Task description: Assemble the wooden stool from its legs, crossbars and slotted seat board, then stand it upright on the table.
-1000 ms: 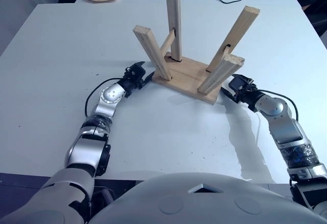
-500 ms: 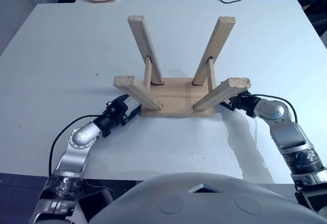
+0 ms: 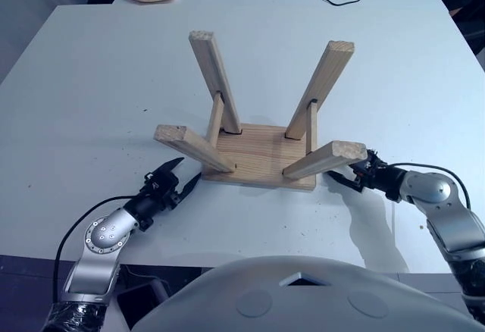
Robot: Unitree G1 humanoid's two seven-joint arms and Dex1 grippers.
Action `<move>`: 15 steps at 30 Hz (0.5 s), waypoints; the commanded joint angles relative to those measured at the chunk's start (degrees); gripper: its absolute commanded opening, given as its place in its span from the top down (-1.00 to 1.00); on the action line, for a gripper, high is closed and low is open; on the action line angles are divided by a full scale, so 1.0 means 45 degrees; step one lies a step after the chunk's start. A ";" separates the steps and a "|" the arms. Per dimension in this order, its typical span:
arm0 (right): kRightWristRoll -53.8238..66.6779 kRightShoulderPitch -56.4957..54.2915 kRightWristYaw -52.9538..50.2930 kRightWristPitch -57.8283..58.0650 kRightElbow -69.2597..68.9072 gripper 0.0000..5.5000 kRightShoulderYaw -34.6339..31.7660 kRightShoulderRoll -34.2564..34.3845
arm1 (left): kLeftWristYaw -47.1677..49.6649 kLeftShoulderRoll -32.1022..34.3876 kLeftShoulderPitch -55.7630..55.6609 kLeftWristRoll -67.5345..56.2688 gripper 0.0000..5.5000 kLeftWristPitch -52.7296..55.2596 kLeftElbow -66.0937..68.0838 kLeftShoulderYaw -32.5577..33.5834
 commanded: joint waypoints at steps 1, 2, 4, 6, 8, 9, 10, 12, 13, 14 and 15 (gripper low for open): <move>-0.0051 0.0499 0.0224 0.0503 -0.0213 -0.17 0.0643 -0.0032 | -0.0193 -0.0164 -0.0422 0.0780 -0.07 -0.0090 0.0451 -0.0901; -0.0044 0.0505 0.0246 0.0510 -0.0291 -0.17 0.0756 -0.0010 | -0.0247 -0.0243 -0.0740 0.0896 -0.07 -0.0137 0.0597 -0.1179; -0.0034 0.0309 0.0356 0.0497 -0.0322 -0.17 0.0990 -0.0009 | -0.0327 -0.0408 -0.1087 0.1043 -0.07 -0.0216 0.0680 -0.1639; 0.0126 0.0098 0.0492 0.0566 -0.0439 -0.17 0.1095 0.0015 | -0.0458 -0.0525 -0.1131 0.0816 -0.07 -0.0150 0.0458 -0.1844; 0.0402 0.0058 0.0634 0.0640 -0.0705 -0.17 0.1081 0.0012 | -0.0555 -0.0529 -0.1061 0.0508 -0.07 -0.0049 0.0160 -0.1800; 0.0625 0.0075 0.0745 0.0750 -0.0904 -0.17 0.1003 -0.0028 | -0.0574 -0.0505 -0.0961 0.0316 -0.07 0.0040 -0.0089 -0.1706; 0.0852 0.0091 0.0860 0.0869 -0.1084 -0.17 0.0894 -0.0082 | -0.0600 -0.0481 -0.0849 0.0073 -0.07 0.0174 -0.0387 -0.1597; 0.1448 0.0190 0.1145 0.1076 -0.1534 -0.17 0.0412 -0.0327 | -0.0682 -0.0374 -0.0495 -0.0805 -0.07 0.0803 -0.1527 -0.1257; 0.1667 0.0214 0.1250 0.1155 -0.1696 -0.17 0.0174 -0.0427 | -0.0672 -0.0378 -0.0354 -0.1300 -0.07 0.1189 -0.2052 -0.1088; 0.1863 0.0248 0.1346 0.1192 -0.1856 -0.17 -0.0080 -0.0508 | -0.0635 -0.0428 -0.0271 -0.1906 -0.07 0.1680 -0.2551 -0.0888; 0.2011 0.0282 0.1445 0.1203 -0.1967 -0.17 -0.0264 -0.0585 | -0.0636 -0.0456 -0.0231 -0.2353 -0.07 0.2057 -0.2872 -0.0743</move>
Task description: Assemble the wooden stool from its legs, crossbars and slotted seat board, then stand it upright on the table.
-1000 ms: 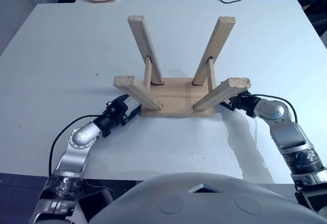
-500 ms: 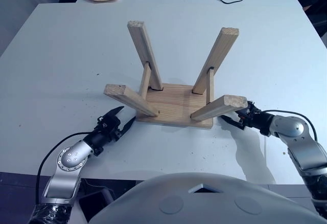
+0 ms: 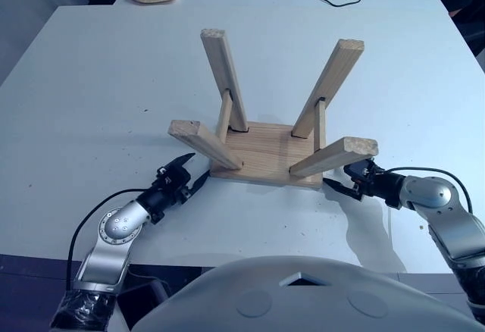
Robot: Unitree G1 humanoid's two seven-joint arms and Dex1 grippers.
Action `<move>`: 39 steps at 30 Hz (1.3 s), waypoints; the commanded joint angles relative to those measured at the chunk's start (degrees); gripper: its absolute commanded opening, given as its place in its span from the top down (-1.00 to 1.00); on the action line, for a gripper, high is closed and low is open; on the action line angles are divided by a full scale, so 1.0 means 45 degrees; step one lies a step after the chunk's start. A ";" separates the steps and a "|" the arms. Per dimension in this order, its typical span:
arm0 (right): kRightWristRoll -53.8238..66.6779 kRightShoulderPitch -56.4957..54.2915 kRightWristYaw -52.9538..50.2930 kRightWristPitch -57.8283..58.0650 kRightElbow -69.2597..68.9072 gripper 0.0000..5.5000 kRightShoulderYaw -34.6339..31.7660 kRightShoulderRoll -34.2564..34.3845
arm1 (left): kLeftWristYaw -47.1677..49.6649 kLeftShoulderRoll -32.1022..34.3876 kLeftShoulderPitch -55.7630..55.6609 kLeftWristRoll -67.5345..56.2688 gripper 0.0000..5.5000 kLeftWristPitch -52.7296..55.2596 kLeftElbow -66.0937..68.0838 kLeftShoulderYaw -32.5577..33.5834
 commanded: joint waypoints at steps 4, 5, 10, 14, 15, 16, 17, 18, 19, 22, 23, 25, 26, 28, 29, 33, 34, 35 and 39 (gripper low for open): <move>0.1864 0.0402 0.1906 -0.0342 -0.1579 -0.17 -0.1087 -0.0896 | -0.0735 0.0004 0.0398 -0.3223 -0.07 0.2122 -0.3182 0.0634; 0.2061 0.0430 0.2150 -0.0294 -0.1724 -0.17 -0.1316 -0.1073 | -0.0808 0.0148 0.0502 -0.3528 -0.07 0.2398 -0.3460 0.0797; 0.3137 0.0126 0.2918 0.0188 -0.2268 -0.17 -0.2325 -0.1525 | -0.1566 0.1004 0.1309 -0.4056 -0.07 0.3122 -0.4354 0.1113; 0.3782 0.0177 0.3415 0.0451 -0.2642 -0.17 -0.2978 -0.1954 | -0.1907 0.1477 0.1783 -0.5051 -0.07 0.3736 -0.5245 0.1866; 0.3847 0.0238 0.3548 0.0474 -0.2683 -0.17 -0.3136 -0.2057 | -0.1912 0.1587 0.1776 -0.5626 -0.07 0.4047 -0.5553 0.2282; 0.3868 0.0290 0.3654 0.0467 -0.2702 -0.17 -0.3262 -0.2135 | -0.1888 0.1681 0.1724 -0.6129 -0.07 0.4325 -0.5789 0.2655; 0.3901 0.0341 0.3758 0.0440 -0.2695 -0.17 -0.3378 -0.2214 | -0.1843 0.1803 0.1627 -0.6630 -0.07 0.4657 -0.6043 0.3028; 0.3971 0.0372 0.3863 0.0424 -0.2696 -0.17 -0.3489 -0.2295 | -0.1819 0.1926 0.1537 -0.7115 -0.07 0.4944 -0.6242 0.3378; 0.4071 0.0407 0.3970 0.0447 -0.2737 -0.17 -0.3629 -0.2368 | -0.1808 0.2059 0.1446 -0.7578 -0.07 0.5231 -0.6402 0.3682; 0.4803 0.0257 0.4100 0.0990 -0.2999 -0.17 -0.4052 -0.2420 | -0.2054 0.2371 0.1396 -0.8814 -0.07 0.5975 -0.6626 0.4269; 0.5089 0.0128 0.4062 0.1222 -0.3071 -0.17 -0.4143 -0.2378 | -0.2253 0.2482 0.1489 -0.8987 -0.07 0.6139 -0.6602 0.4349; 0.5414 -0.0067 0.4073 0.1493 -0.3103 -0.17 -0.4247 -0.2362 | -0.2613 0.2696 0.1784 -0.8800 -0.07 0.6235 -0.6543 0.4317; 0.5413 -0.0085 0.4117 0.1502 -0.3098 -0.17 -0.4279 -0.2401 | -0.2770 0.2776 0.1915 -0.8688 -0.07 0.6281 -0.6524 0.4299; 0.5404 -0.0067 0.4223 0.1497 -0.3054 -0.17 -0.4409 -0.2502 | -0.3113 0.2927 0.2141 -0.8678 -0.07 0.6391 -0.6481 0.4357; 0.5442 -0.0085 0.4289 0.1511 -0.3013 -0.17 -0.4495 -0.2557 | -0.3280 0.2980 0.2206 -0.8709 -0.07 0.6422 -0.6418 0.4439; 0.5622 -0.0239 0.4589 0.1541 -0.2880 -0.17 -0.4634 -0.2765 | -0.3530 0.3042 0.1797 -0.8870 -0.07 0.6605 -0.6028 0.4947; 0.5680 -0.0123 0.4721 0.1543 -0.2960 -0.17 -0.4652 -0.2811 | -0.3540 0.3064 0.1560 -0.9118 -0.07 0.6727 -0.5935 0.5181; 0.5729 -0.0014 0.4841 0.1539 -0.3035 -0.17 -0.4674 -0.2844 | -0.3562 0.3088 0.1388 -0.9316 -0.07 0.6828 -0.5870 0.5364; 0.6244 0.0164 0.5124 0.1717 -0.3262 -0.17 -0.5001 -0.2946 | -0.3678 0.3293 0.0880 -0.9989 -0.07 0.7336 -0.5800 0.5973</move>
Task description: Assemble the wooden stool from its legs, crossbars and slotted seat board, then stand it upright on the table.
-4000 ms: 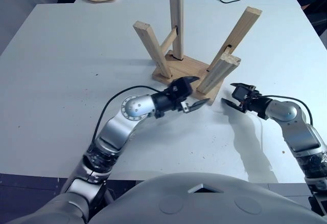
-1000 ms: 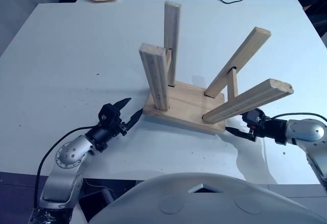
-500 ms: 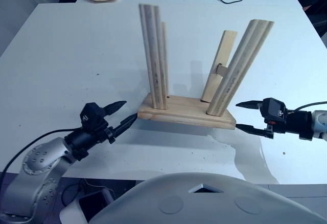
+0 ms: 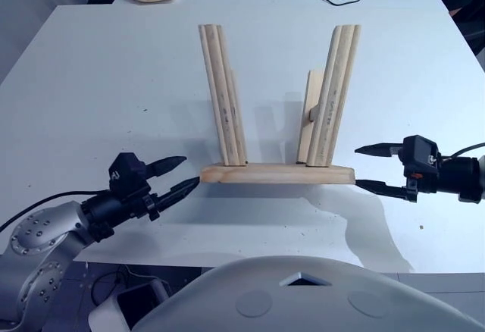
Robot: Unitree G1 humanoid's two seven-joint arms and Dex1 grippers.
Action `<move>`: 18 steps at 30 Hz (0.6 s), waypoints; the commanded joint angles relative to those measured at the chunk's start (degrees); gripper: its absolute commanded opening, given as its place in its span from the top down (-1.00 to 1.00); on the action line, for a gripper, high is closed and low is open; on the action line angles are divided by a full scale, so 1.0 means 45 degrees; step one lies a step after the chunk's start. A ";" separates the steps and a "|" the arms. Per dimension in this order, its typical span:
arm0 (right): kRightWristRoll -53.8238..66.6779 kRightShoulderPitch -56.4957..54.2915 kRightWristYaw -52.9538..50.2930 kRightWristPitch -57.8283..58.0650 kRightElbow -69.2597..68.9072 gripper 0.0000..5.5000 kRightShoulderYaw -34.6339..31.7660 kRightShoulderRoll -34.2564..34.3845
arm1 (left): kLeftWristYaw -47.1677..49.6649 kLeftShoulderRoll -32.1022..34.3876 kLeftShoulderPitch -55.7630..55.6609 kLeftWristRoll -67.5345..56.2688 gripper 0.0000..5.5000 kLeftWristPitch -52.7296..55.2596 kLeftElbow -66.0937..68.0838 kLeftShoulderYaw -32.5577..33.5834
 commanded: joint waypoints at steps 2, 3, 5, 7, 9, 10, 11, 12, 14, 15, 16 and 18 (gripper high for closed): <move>0.1282 -0.0085 0.0476 0.0232 -0.0673 -0.17 -0.0206 -0.0095 | -0.0861 0.0426 -0.0560 -0.1218 -0.07 0.0501 -0.0530 0.0259; 0.1433 -0.0157 0.0518 0.0320 -0.0654 -0.17 -0.0298 -0.0115 | -0.0975 0.0476 -0.0483 -0.1176 -0.07 0.0555 -0.0606 0.0288; 0.1625 -0.0261 0.0604 0.0460 -0.0573 -0.17 -0.0421 -0.0167 | -0.1273 0.0561 -0.0212 -0.0993 -0.07 0.0620 -0.0703 0.0298; 0.1487 -0.0200 0.0703 0.0430 -0.0389 -0.17 -0.0357 -0.0227 | -0.1610 0.0685 0.0056 -0.0478 -0.07 0.0520 -0.0600 0.0135; 0.0973 -0.0046 0.0856 0.0115 0.0004 -0.17 -0.0027 -0.0242 | -0.1935 0.0785 0.0337 0.0465 -0.07 0.0148 -0.0239 -0.0218; 0.0724 0.0031 0.0908 -0.0028 0.0207 -0.17 0.0156 -0.0242 | -0.2064 0.0817 0.0396 0.1006 -0.07 -0.0103 0.0026 -0.0415; 0.0530 0.0114 0.0990 -0.0134 0.0364 -0.17 0.0345 -0.0273 | -0.2163 0.0824 0.0366 0.1457 -0.07 -0.0332 0.0317 -0.0568; 0.0394 0.0194 0.1103 -0.0251 0.0490 -0.17 0.0511 -0.0313 | -0.2230 0.0826 0.0309 0.1793 -0.07 -0.0508 0.0571 -0.0656; 0.0222 0.0268 0.1185 -0.0496 0.0770 -0.17 0.0757 -0.0329 | -0.2384 0.0843 0.0065 0.2334 -0.07 -0.0883 0.1087 -0.0741; 0.0195 0.0245 0.1188 -0.0571 0.0934 -0.17 0.0827 -0.0323 | -0.2430 0.0827 -0.0067 0.2593 -0.07 -0.1087 0.1330 -0.0771; 0.0106 0.0211 0.1183 -0.0689 0.1164 -0.17 0.0885 -0.0323 | -0.2450 0.0787 -0.0222 0.2887 -0.07 -0.1341 0.1604 -0.0812; -0.0599 0.0209 0.1275 -0.1339 0.1905 -0.17 0.1209 -0.0451 | -0.2345 0.0585 -0.0438 0.4008 -0.07 -0.2474 0.2317 -0.1028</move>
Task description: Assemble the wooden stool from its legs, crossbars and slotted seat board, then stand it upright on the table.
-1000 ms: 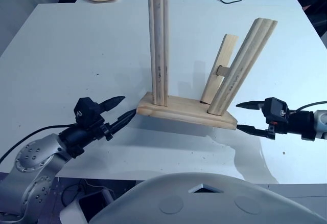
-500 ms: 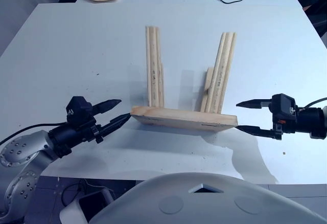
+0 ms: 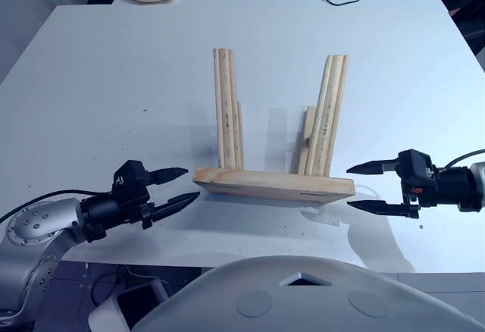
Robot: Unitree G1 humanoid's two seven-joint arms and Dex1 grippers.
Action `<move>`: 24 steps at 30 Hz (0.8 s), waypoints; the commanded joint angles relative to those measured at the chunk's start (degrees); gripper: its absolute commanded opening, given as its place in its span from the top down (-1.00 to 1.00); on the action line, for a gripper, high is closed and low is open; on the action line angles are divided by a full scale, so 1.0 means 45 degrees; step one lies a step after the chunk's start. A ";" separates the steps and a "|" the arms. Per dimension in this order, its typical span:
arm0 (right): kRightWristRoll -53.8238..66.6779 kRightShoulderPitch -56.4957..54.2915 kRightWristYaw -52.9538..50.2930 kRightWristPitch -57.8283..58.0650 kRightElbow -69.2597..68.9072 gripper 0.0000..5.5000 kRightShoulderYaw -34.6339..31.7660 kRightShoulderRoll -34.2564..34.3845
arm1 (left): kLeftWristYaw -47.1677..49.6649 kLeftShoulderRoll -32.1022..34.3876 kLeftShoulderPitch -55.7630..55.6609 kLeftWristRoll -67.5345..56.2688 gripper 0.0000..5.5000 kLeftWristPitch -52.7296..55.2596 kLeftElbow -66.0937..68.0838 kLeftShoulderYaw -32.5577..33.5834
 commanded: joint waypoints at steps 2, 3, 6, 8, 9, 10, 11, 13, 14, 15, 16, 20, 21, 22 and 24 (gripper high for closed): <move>-0.1917 -0.0158 0.0167 -0.1922 0.1995 -0.17 0.1123 -0.0157 | -0.0060 -0.0425 -0.0557 0.2522 -0.07 -0.2733 0.1909 -0.0753; -0.2316 -0.0298 0.0128 -0.2303 0.2430 -0.17 0.1510 -0.0052 | -0.0067 -0.0557 -0.0652 0.2991 -0.07 -0.3280 0.2440 -0.1086; -0.3100 -0.0546 -0.0043 -0.3230 0.3394 -0.17 0.2537 0.0519 | -0.0080 -0.1092 -0.1190 0.4079 -0.07 -0.4638 0.4231 -0.2256; -0.3376 -0.0586 -0.0122 -0.3625 0.3714 -0.17 0.3094 0.0861 | -0.0335 -0.1569 -0.1379 0.4472 -0.07 -0.5631 0.5264 -0.3008; -0.3463 -0.0633 -0.0110 -0.3793 0.3831 -0.17 0.3314 0.0992 | -0.0444 -0.1758 -0.1419 0.4594 -0.07 -0.6061 0.5541 -0.3334; -0.3514 -0.0701 -0.0141 -0.3884 0.3925 -0.17 0.3506 0.1138 | -0.0470 -0.1973 -0.1517 0.4684 -0.07 -0.6430 0.5768 -0.3593; -0.3539 -0.0810 -0.0157 -0.3963 0.4049 -0.17 0.3666 0.1284 | -0.0503 -0.2194 -0.1636 0.4659 -0.07 -0.6729 0.5969 -0.3769; -0.3501 -0.1008 -0.0156 -0.3939 0.4132 -0.17 0.3908 0.1482 | -0.0551 -0.2514 -0.1813 0.4551 -0.07 -0.7187 0.6278 -0.3983; -0.3496 -0.1123 -0.0161 -0.3927 0.4166 -0.17 0.4009 0.1570 | -0.0584 -0.2629 -0.1863 0.4437 -0.07 -0.7329 0.6367 -0.4038; -0.3505 -0.1240 -0.0205 -0.3913 0.4217 -0.17 0.4101 0.1688 | -0.0587 -0.2717 -0.1946 0.4439 -0.07 -0.7473 0.6485 -0.4124; -0.3522 -0.1365 -0.0276 -0.3907 0.4274 -0.17 0.4201 0.1821 | -0.0577 -0.2794 -0.2046 0.4494 -0.07 -0.7604 0.6619 -0.4234; -0.3660 -0.1568 -0.0499 -0.3930 0.4369 -0.17 0.4608 0.2175 | -0.0477 -0.3084 -0.2543 0.4804 -0.07 -0.8021 0.7140 -0.4711; -0.3695 -0.1572 -0.0528 -0.3957 0.4386 -0.17 0.4677 0.2217 | -0.0496 -0.3096 -0.2604 0.4838 -0.07 -0.8099 0.7196 -0.4810; -0.3739 -0.1590 -0.0582 -0.3965 0.4402 -0.17 0.4776 0.2282 | -0.0546 -0.3111 -0.2675 0.4858 -0.07 -0.8156 0.7286 -0.4940; -0.3877 -0.1649 -0.0715 -0.4018 0.4470 -0.17 0.5016 0.2410 | -0.0619 -0.3085 -0.2784 0.5050 -0.01 -0.8359 0.7508 -0.5218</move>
